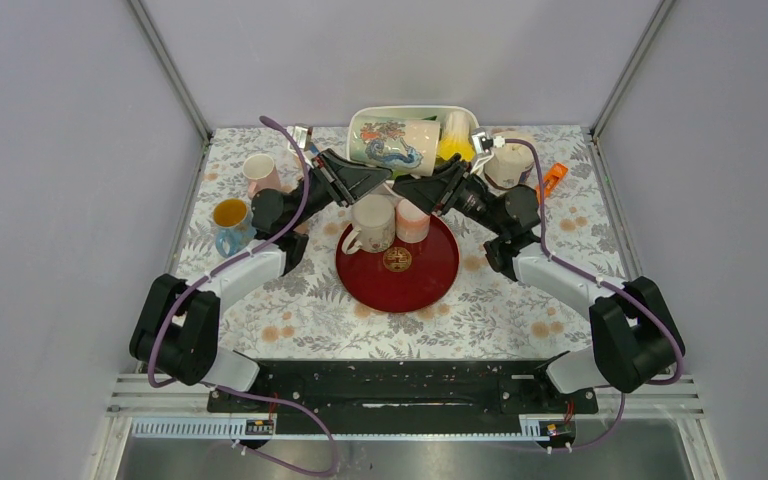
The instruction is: Turn the mug right side up
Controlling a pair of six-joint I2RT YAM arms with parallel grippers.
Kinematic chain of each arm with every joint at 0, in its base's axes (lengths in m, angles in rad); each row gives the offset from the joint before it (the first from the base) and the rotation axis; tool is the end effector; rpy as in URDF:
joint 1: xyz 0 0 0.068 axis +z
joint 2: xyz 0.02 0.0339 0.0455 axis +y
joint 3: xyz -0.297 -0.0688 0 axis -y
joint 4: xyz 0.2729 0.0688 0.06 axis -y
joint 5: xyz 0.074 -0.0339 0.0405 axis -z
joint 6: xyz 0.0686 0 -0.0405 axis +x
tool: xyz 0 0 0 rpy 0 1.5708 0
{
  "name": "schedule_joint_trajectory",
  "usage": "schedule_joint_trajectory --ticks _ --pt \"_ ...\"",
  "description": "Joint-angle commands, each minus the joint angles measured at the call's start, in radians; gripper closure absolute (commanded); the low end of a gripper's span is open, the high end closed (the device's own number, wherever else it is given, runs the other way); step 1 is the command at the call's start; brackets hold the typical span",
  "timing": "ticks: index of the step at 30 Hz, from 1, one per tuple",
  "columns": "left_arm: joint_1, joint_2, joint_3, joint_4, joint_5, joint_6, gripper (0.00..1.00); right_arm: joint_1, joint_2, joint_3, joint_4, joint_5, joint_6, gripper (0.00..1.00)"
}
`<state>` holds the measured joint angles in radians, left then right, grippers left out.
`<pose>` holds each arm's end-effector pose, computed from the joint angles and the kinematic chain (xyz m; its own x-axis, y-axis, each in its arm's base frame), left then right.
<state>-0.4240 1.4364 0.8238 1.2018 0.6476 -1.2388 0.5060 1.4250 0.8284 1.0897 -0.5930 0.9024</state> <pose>0.2974 -0.1797 0.3715 -0.5773 -0.5667 -0.5879 0.7348 -0.0465 -0.6767 0.2890 0.2040 0.3656 -0.3968 0.5242 -0.7535 -0.8409 0.1216 0.5274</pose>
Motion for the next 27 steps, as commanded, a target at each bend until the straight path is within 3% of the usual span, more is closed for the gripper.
schedule_joint_trajectory --ticks 1,4,11,17,20,25,26,27 --pt "-0.011 -0.032 0.011 0.190 0.018 0.029 1.00 0.004 -0.039 0.028 0.075 0.046 0.009 0.55" --pt "-0.014 -0.042 0.006 0.191 0.025 0.040 1.00 -0.001 -0.052 0.027 0.065 0.052 0.010 0.68" --pt "-0.035 -0.053 -0.018 0.186 0.045 0.091 1.00 -0.041 -0.063 0.037 0.070 0.078 0.062 0.77" --pt "-0.047 -0.046 -0.024 0.174 0.057 0.111 0.98 -0.055 -0.087 0.042 0.069 0.070 0.047 0.99" --pt "-0.047 -0.050 -0.029 0.164 0.060 0.121 0.71 -0.080 -0.106 0.053 0.064 0.051 0.014 1.00" --pt "-0.047 -0.056 -0.047 0.139 0.060 0.145 0.13 -0.132 -0.150 0.055 0.053 0.026 -0.036 1.00" --pt "-0.047 -0.056 -0.052 0.130 0.057 0.150 0.03 -0.139 -0.160 0.054 0.050 0.026 -0.046 1.00" --pt "-0.046 -0.057 -0.058 0.120 0.055 0.158 0.01 -0.145 -0.171 0.053 0.046 0.025 -0.062 1.00"
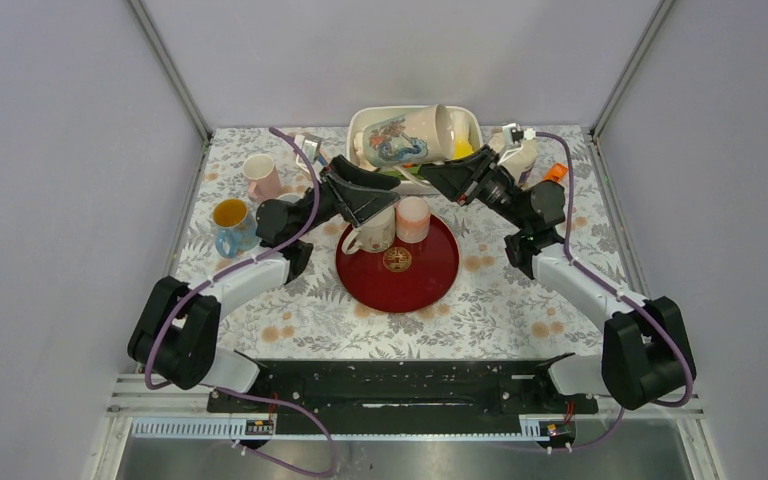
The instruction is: Turn the mug right side up
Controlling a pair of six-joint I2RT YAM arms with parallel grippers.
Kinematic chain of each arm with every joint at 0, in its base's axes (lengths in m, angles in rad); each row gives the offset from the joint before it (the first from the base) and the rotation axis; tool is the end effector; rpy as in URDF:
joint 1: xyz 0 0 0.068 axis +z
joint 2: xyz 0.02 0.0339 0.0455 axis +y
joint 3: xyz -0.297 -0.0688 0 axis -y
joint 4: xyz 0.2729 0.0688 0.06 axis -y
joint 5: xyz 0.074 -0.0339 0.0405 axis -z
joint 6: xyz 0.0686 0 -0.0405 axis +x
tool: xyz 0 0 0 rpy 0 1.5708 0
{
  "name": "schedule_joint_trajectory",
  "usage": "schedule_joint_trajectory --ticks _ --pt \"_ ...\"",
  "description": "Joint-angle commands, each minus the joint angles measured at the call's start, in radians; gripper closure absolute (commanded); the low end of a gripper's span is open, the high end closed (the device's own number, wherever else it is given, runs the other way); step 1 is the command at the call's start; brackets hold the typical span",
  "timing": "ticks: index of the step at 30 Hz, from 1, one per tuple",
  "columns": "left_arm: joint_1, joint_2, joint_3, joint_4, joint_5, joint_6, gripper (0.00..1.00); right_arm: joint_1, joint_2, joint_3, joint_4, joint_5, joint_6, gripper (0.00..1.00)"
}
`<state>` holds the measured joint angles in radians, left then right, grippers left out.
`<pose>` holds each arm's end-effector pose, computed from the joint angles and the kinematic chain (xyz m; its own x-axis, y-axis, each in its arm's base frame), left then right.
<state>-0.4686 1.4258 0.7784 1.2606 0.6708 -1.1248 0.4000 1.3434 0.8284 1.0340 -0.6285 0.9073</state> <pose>0.2800 -0.1895 0.3642 -0.5069 -0.5355 -0.6755 0.8115 -0.0321 -0.5835 0.2906 0.1666 0.3849 -0.3373 0.5493 -0.7645 -0.8435 0.1842 0.5045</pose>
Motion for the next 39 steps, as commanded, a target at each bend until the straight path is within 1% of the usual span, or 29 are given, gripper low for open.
schedule_joint_trajectory --ticks 1,7,10,13,15,17,19,20,23,27,30,33,36,39 --pt "-0.002 -0.048 -0.017 0.051 0.031 0.051 0.01 -0.043 -0.100 0.052 0.095 0.056 -0.089 1.00" --pt "-0.002 -0.061 -0.024 -0.008 0.048 0.098 0.01 -0.068 -0.177 0.042 0.019 0.042 -0.186 1.00" --pt "0.002 -0.078 -0.008 -0.112 0.066 0.165 0.01 -0.102 -0.219 0.055 -0.065 0.040 -0.238 1.00" --pt "0.016 -0.102 0.008 -0.240 0.072 0.241 0.01 -0.145 -0.280 0.075 -0.229 0.042 -0.347 1.00" --pt "0.032 -0.120 0.022 -0.324 0.087 0.307 0.01 -0.158 -0.324 0.096 -0.379 0.044 -0.467 1.00" --pt "0.052 -0.140 0.042 -0.417 0.095 0.363 0.01 -0.165 -0.369 0.117 -0.577 0.060 -0.594 1.00" --pt "0.076 -0.164 0.067 -0.510 0.109 0.429 0.01 -0.166 -0.413 0.127 -0.720 0.085 -0.726 1.00" --pt "0.089 -0.176 0.083 -0.563 0.118 0.466 0.01 -0.169 -0.435 0.125 -0.776 0.104 -0.797 1.00" --pt "0.133 -0.224 0.137 -0.760 0.110 0.610 0.01 -0.178 -0.515 0.102 -0.906 0.163 -0.929 1.00" --pt "0.194 -0.294 0.151 -0.971 0.085 0.756 0.01 -0.190 -0.583 0.094 -1.084 0.245 -1.064 1.00" --pt "0.236 -0.360 0.130 -1.087 0.069 0.858 0.01 -0.198 -0.622 0.078 -1.180 0.299 -1.140 1.00" --pt "0.258 -0.416 0.122 -1.247 0.028 0.988 0.01 -0.207 -0.632 0.051 -1.246 0.340 -1.198 1.00" --pt "0.274 -0.450 0.114 -1.402 -0.001 1.109 0.01 -0.230 -0.616 0.011 -1.269 0.355 -1.230 1.00" --pt "0.281 -0.455 0.111 -1.540 0.004 1.266 0.01 -0.262 -0.585 -0.021 -1.265 0.326 -1.253 1.00"
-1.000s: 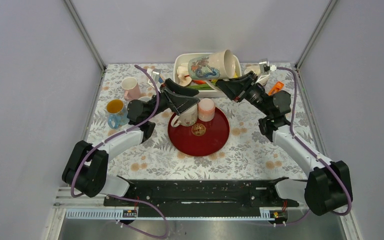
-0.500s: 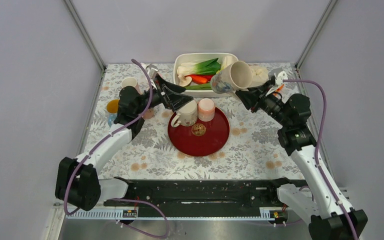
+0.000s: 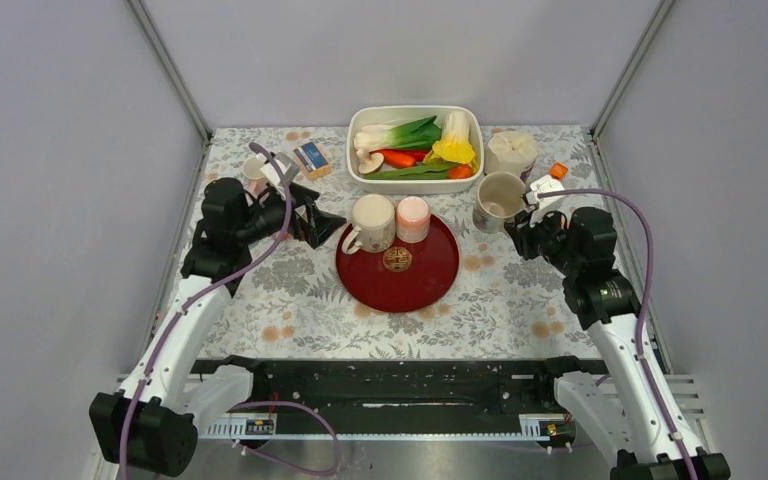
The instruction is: Turn the mug right side up
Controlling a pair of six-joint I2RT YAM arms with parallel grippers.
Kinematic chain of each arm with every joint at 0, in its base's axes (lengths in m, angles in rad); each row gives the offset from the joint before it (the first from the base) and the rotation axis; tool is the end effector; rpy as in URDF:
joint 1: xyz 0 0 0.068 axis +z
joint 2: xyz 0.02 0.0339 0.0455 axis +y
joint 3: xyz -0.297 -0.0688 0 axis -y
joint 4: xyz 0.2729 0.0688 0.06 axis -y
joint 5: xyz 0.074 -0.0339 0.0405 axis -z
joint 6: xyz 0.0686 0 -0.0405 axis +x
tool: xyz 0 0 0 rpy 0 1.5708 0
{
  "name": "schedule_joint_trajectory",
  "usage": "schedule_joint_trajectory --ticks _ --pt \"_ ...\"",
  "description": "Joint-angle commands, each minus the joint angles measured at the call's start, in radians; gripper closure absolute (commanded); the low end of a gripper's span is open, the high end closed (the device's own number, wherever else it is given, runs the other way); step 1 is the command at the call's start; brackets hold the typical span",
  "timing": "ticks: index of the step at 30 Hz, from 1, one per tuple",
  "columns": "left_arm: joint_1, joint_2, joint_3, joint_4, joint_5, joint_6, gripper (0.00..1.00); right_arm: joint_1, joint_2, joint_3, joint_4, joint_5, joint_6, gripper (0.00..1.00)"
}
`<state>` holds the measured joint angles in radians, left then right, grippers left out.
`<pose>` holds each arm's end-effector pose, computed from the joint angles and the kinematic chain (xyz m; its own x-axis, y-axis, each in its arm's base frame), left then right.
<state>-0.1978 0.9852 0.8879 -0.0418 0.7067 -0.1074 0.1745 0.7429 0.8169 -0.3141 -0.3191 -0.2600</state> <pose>0.2445 -0.0944 0.3767 -0.2188 -0.0393 -0.9750 0.7609 0.6187 -0.1957 0.1973 0.0566 0.3613 -0.1068 -0.2667 -0.9578 -0.5095 0.8419 -0.1776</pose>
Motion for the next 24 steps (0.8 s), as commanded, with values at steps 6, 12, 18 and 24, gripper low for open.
schedule_joint_trajectory --ticks 6,12,18,24 --pt "0.029 -0.027 -0.075 -0.297 -0.059 0.374 0.01 -0.113 0.144 -0.017 0.134 -0.069 -0.138 1.00" --pt "0.029 -0.066 -0.117 -0.292 -0.051 0.407 0.01 -0.221 0.303 -0.003 0.240 -0.144 -0.155 1.00" --pt "0.029 -0.092 -0.134 -0.290 -0.040 0.417 0.01 -0.280 0.436 -0.019 0.401 -0.230 -0.186 1.00" --pt "0.029 -0.090 -0.141 -0.285 -0.036 0.421 0.01 -0.297 0.558 0.002 0.493 -0.283 -0.181 1.00"
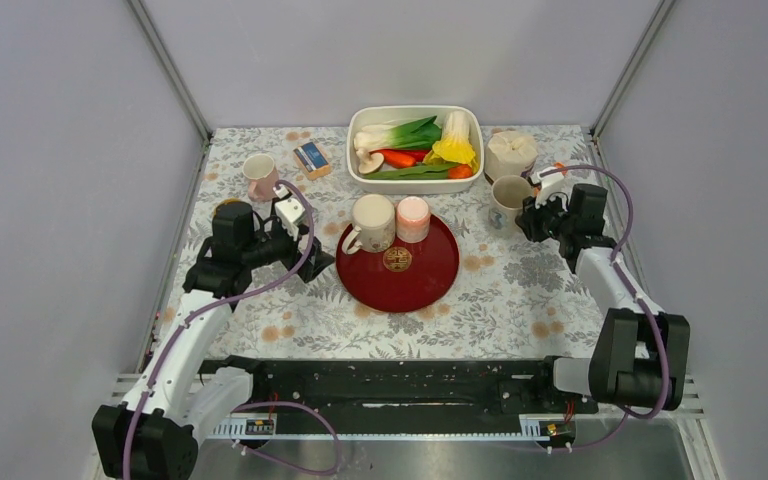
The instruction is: Turn the mug right side up
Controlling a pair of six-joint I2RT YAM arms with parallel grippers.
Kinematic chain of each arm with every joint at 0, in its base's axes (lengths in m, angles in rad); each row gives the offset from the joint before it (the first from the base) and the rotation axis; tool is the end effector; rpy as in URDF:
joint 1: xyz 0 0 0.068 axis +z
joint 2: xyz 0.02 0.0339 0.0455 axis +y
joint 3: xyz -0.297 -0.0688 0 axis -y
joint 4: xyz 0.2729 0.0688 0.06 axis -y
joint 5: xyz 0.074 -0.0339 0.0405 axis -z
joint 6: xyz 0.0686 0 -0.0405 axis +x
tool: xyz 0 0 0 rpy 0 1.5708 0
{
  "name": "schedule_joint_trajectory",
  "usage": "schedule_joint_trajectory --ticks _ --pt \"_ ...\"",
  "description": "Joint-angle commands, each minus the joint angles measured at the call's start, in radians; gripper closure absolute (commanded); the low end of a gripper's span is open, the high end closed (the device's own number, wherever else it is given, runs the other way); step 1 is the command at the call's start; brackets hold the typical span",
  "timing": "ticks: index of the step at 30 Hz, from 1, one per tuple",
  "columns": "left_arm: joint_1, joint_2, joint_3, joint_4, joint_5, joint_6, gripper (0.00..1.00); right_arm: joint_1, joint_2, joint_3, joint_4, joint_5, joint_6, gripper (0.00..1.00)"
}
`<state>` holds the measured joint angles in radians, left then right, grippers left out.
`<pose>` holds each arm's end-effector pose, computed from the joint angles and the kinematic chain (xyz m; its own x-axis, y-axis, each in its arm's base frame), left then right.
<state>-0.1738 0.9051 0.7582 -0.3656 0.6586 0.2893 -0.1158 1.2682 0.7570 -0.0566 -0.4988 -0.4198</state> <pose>0.2164 -0.0806 0.3036 -0.2740 0.2772 -0.9209 0.7724 0.6340 -0.0390 0.3137 -0.0035 0.2436 -0.3659 -0.3178 -0.8747 -0.4909 0.8644 -0.1087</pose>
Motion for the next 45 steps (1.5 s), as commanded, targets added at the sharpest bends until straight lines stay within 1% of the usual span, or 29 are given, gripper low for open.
schedule_joint_trajectory --ticks 1,4,9,18,23,31,32,37,40,41,42,45 --pt "0.005 -0.009 -0.011 0.040 0.011 0.024 0.01 -0.008 0.053 0.069 0.249 -0.100 -0.015 1.00" --pt "0.005 -0.009 -0.013 0.046 0.011 0.022 0.01 -0.014 0.116 0.095 0.293 -0.092 -0.007 1.00" --pt "0.006 -0.011 -0.016 0.052 0.009 0.021 0.01 -0.020 0.177 0.138 0.317 -0.090 -0.013 1.00" --pt "0.007 -0.015 -0.022 0.064 -0.001 0.017 0.01 -0.037 0.267 0.204 0.296 -0.081 -0.031 1.00" --pt "0.007 -0.015 -0.023 0.069 -0.003 0.013 0.01 -0.048 0.309 0.224 0.289 -0.050 -0.051 1.00" --pt "0.007 -0.011 -0.023 0.074 -0.002 0.010 0.01 -0.067 0.332 0.225 0.273 -0.033 -0.068 1.00" --pt "0.007 -0.011 -0.023 0.076 -0.002 0.009 0.01 -0.068 0.332 0.227 0.264 -0.033 -0.072 0.96" --pt "0.007 -0.012 -0.023 0.077 -0.002 0.006 0.01 -0.078 0.324 0.234 0.221 -0.040 -0.083 0.56" --pt "0.007 -0.014 -0.022 0.080 -0.005 0.002 0.01 -0.085 0.299 0.236 0.188 -0.044 -0.092 0.37" --pt "0.007 -0.012 -0.022 0.082 -0.004 -0.001 0.01 -0.086 0.290 0.236 0.181 -0.042 -0.096 0.34" --pt "0.007 -0.011 -0.022 0.084 -0.002 -0.003 0.01 -0.088 0.282 0.235 0.173 -0.041 -0.102 0.28" --pt "0.007 -0.006 -0.015 0.091 -0.010 -0.007 0.01 -0.088 0.243 0.242 0.123 -0.032 -0.123 0.20"
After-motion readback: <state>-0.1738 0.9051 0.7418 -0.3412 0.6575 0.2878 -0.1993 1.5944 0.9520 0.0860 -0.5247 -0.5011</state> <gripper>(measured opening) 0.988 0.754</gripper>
